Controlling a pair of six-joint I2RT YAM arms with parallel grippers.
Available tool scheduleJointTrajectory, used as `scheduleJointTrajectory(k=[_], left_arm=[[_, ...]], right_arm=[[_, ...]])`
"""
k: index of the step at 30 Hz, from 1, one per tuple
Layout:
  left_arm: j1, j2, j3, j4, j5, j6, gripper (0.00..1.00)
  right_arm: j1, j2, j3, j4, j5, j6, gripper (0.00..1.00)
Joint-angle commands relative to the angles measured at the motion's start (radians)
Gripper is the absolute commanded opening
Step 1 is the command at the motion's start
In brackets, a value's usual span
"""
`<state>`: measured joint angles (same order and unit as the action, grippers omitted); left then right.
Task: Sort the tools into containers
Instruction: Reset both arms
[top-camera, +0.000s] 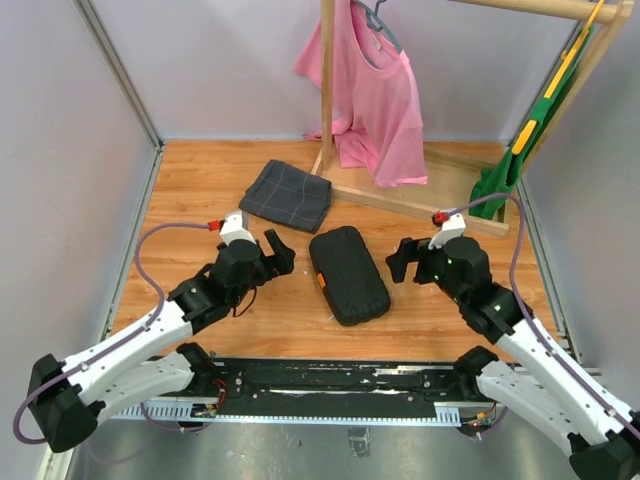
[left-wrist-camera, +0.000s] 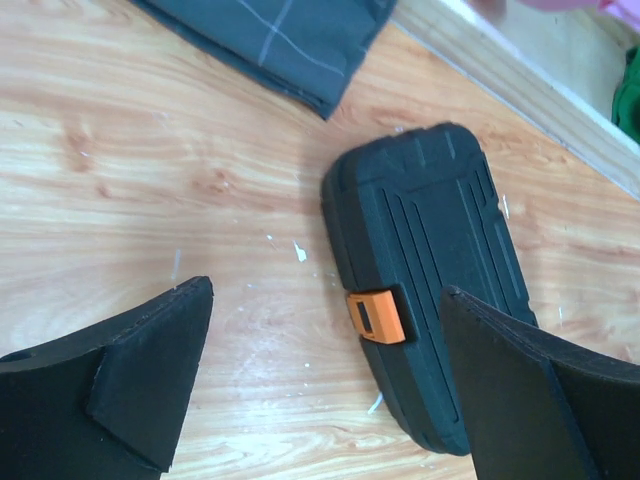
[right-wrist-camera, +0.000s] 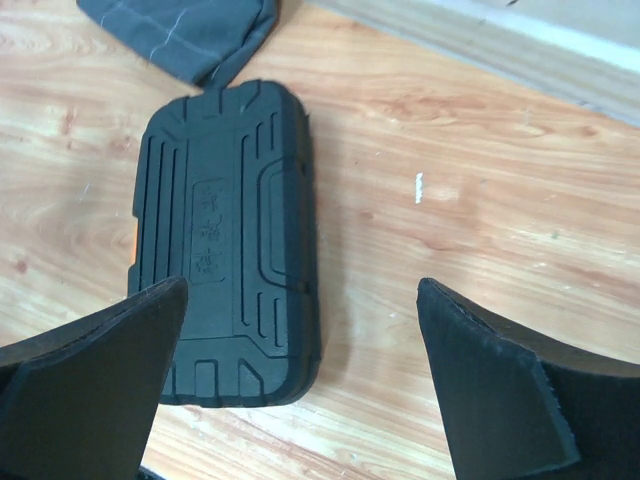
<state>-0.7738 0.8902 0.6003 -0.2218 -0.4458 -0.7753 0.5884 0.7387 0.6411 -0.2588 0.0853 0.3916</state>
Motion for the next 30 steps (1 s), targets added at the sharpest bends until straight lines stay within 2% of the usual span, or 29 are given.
scheduleJointTrajectory(k=[1, 9, 16, 23, 30], left_arm=[[-0.002, -0.085, 0.058, -0.144, -0.147, 0.088, 0.99], [-0.002, -0.245, 0.066, -0.237, -0.234, 0.13, 0.99], [-0.002, -0.363, 0.037, -0.306, -0.296, 0.099, 0.99], [-0.002, -0.392, 0.036, -0.316, -0.328, 0.084, 0.99], [-0.002, -0.391, 0.026, -0.326, -0.35, 0.055, 0.99]], right_arm=[[0.011, -0.127, -0.035, -0.041, 0.162, -0.039, 0.99], [0.011, -0.394, -0.132, -0.049, 0.291, 0.016, 0.98], [0.011, -0.598, -0.232, -0.047, 0.318, -0.045, 0.99], [0.01, -0.593, -0.217, -0.137, 0.408, -0.029, 0.99], [0.011, -0.591, -0.227, -0.146, 0.44, -0.017, 0.99]])
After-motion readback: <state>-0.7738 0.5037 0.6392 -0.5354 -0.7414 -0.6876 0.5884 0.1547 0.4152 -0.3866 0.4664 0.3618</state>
